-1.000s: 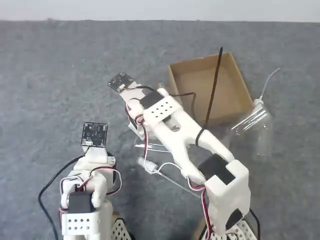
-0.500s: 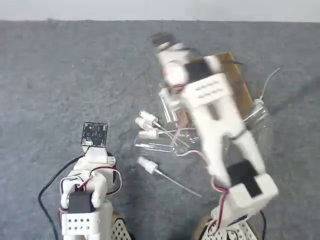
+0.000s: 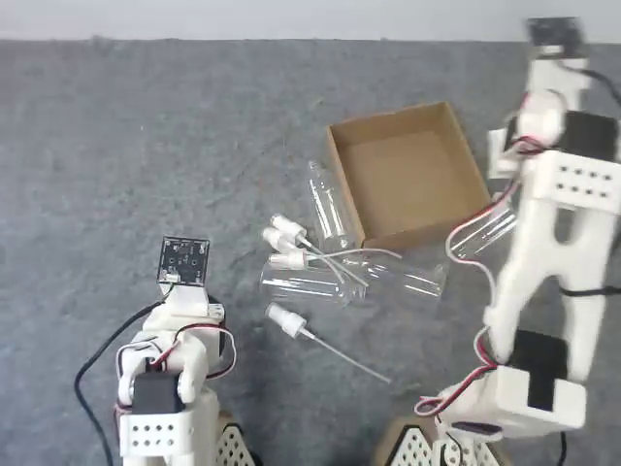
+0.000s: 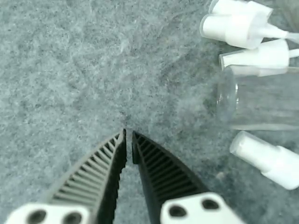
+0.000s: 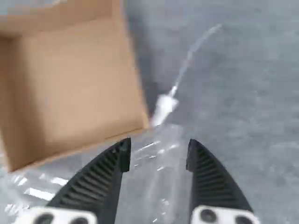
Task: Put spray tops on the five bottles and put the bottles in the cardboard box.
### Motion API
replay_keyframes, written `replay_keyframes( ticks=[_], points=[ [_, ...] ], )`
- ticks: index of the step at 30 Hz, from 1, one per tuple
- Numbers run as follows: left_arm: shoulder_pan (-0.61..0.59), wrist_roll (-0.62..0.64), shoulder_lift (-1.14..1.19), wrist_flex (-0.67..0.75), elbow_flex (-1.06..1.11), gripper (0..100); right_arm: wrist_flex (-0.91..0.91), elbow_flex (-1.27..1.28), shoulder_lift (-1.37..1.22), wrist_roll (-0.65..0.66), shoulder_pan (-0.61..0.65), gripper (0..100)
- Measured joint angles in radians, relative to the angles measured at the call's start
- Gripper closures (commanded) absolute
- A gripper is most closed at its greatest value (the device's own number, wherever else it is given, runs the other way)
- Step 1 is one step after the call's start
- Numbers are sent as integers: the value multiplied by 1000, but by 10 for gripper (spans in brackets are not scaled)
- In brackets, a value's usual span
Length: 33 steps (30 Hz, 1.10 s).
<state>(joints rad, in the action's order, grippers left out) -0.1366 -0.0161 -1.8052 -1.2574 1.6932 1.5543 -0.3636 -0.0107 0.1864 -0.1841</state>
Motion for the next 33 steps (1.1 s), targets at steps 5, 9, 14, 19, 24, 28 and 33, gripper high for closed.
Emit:
replay_keyframes(
  ticks=[5,9,14,19,24,28,33],
  points=[
    [0,0,0,0,0,988,-117,0,-110,0,-69,849],
    [0,0,0,0,0,988,-212,0,-207,0,-81,849],
    [0,0,0,0,0,988,-308,0,-319,0,-80,849],
    [0,0,0,0,0,988,-390,0,-427,2,-95,849],
    [0,0,0,0,0,988,-434,0,-506,-17,-117,849],
    [0,0,0,0,0,988,-471,0,-560,-64,-121,850],
    [0,0,0,0,0,988,-491,0,-623,-87,-115,850]
  ],
)
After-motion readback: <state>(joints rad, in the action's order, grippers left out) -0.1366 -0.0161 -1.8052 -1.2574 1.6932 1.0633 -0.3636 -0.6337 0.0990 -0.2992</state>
